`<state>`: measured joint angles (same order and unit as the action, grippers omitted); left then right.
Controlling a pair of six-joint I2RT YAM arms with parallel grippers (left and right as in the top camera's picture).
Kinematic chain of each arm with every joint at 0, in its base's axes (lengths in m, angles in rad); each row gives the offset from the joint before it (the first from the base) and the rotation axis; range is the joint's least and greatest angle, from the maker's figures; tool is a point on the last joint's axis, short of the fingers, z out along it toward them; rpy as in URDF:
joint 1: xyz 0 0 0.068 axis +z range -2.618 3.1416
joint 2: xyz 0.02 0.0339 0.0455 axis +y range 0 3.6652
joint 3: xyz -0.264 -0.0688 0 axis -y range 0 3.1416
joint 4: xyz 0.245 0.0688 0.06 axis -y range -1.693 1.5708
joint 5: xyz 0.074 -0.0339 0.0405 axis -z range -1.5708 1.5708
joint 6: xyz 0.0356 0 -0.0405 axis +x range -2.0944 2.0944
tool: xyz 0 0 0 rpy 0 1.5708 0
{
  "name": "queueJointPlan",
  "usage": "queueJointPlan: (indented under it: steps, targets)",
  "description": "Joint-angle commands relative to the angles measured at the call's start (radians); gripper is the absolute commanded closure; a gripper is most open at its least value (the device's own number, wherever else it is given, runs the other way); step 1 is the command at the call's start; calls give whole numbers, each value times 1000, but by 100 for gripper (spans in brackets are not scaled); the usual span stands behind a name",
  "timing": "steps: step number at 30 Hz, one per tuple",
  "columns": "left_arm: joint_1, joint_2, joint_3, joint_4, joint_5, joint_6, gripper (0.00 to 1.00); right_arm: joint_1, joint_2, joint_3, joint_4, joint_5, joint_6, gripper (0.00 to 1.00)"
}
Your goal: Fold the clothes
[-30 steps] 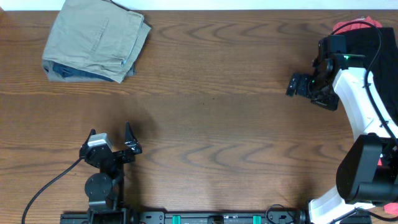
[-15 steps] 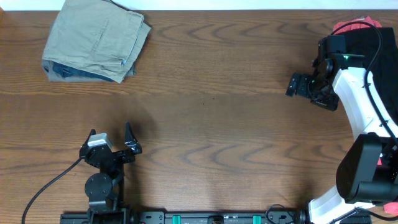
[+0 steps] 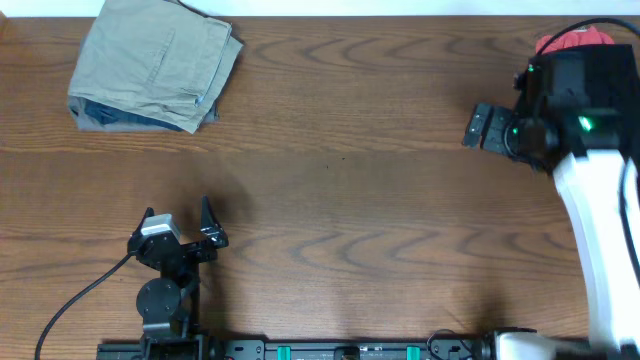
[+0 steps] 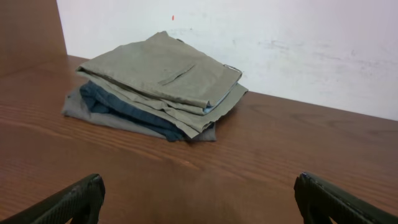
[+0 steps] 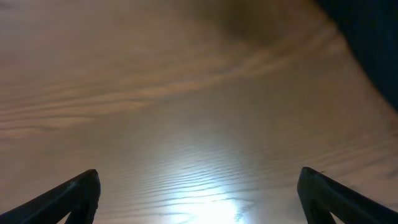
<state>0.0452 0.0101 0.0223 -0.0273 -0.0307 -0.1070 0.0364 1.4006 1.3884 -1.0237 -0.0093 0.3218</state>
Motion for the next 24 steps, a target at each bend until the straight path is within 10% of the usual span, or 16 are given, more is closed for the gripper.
queueJointPlan:
  steps: [1, 16, 24]
  targets:
    - [4, -6, -18, -39, -31, 9, 2, 61, -153, 10, -2, 5, -5, 1]
    - [4, -6, -18, -39, -30, 9, 2, 103, -685, -71, -56, 58, -32, 1]
    - [4, -6, -18, -39, -30, 9, 2, 90, -1010, -457, 235, 6, -114, 1]
